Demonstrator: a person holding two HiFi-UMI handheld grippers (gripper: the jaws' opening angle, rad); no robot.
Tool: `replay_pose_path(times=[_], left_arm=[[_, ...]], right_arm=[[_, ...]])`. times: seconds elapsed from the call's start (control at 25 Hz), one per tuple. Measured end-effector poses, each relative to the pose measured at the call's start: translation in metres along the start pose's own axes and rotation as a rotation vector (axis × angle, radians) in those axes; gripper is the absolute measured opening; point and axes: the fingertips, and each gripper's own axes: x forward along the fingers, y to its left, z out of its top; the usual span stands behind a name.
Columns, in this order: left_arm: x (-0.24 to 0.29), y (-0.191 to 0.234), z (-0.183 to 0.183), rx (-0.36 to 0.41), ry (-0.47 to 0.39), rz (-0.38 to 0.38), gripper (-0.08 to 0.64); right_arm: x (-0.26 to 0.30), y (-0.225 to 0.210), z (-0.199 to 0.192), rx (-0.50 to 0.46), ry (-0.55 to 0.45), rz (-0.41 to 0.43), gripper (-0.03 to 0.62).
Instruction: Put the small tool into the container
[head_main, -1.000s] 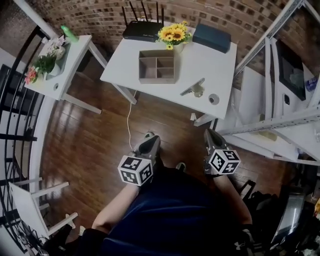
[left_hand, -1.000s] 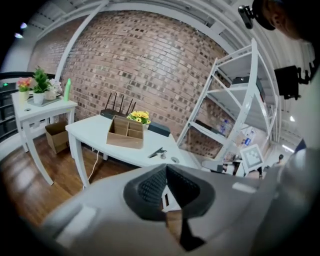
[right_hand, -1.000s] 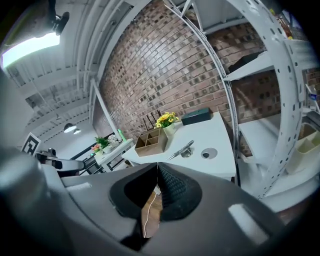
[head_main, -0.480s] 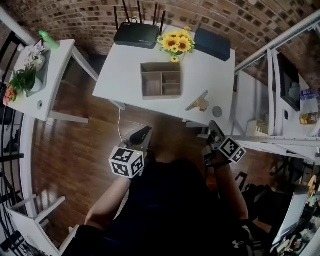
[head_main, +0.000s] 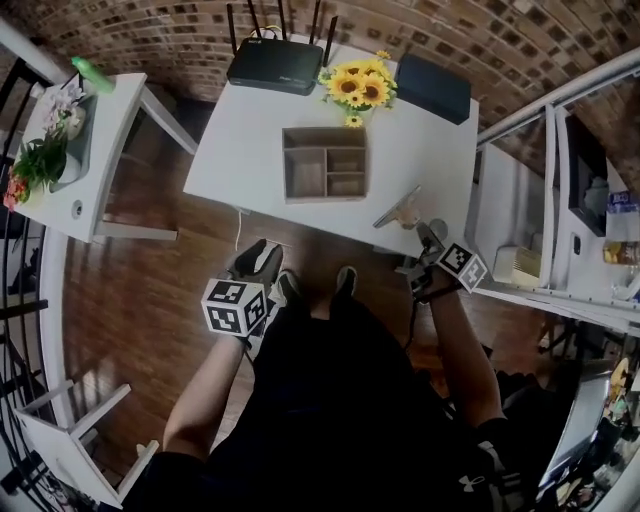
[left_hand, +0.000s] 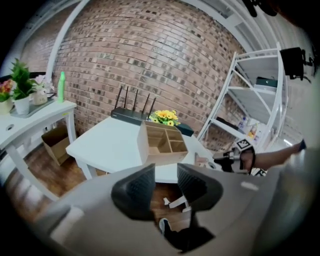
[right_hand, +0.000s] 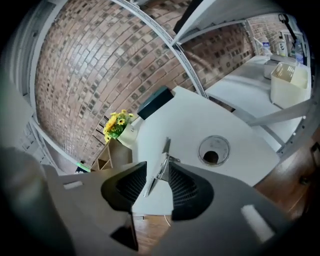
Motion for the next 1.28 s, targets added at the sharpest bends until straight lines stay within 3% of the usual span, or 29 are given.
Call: replay_pose_path(times=[0.12, 0.56, 0.64, 0.72, 0.92, 1.04, 1.28], left_arm=[[-0.002, -0.007, 0.008, -0.023, -0.022, 0.032, 0.137], [0.001, -0.031, 0.007, -0.081, -0.057, 0.068, 0.114], [0.000, -0.031, 0.006, -0.086, -0.058, 0.069, 0.114], [-0.001, -0.029, 0.005, -0.096, -0.061, 0.071, 0.112], [-0.002, -0.024, 0.001, -0.122, -0.067, 0.069, 0.092], [-0.004, -0.022, 0.000, -0.133, -0.073, 0.066, 0.083], [-0.003, -0.016, 0.001, -0.146, -0.083, 0.063, 0.071]], right_arm=[[0.015, -0.008, -0.005, 0.072, 0.046, -0.014, 0.147], [0.055, -0.010, -0.005, 0.010, 0.150, 0.048, 0.147], [0.059, -0.009, -0.006, -0.010, 0.166, 0.037, 0.133], [0.060, -0.009, -0.008, -0.028, 0.188, 0.027, 0.078], [0.058, 0.002, -0.004, -0.060, 0.206, 0.054, 0.053], [0.056, 0.019, 0.004, -0.127, 0.204, 0.103, 0.020], [0.047, 0.055, 0.023, -0.381, 0.213, 0.148, 0.014]])
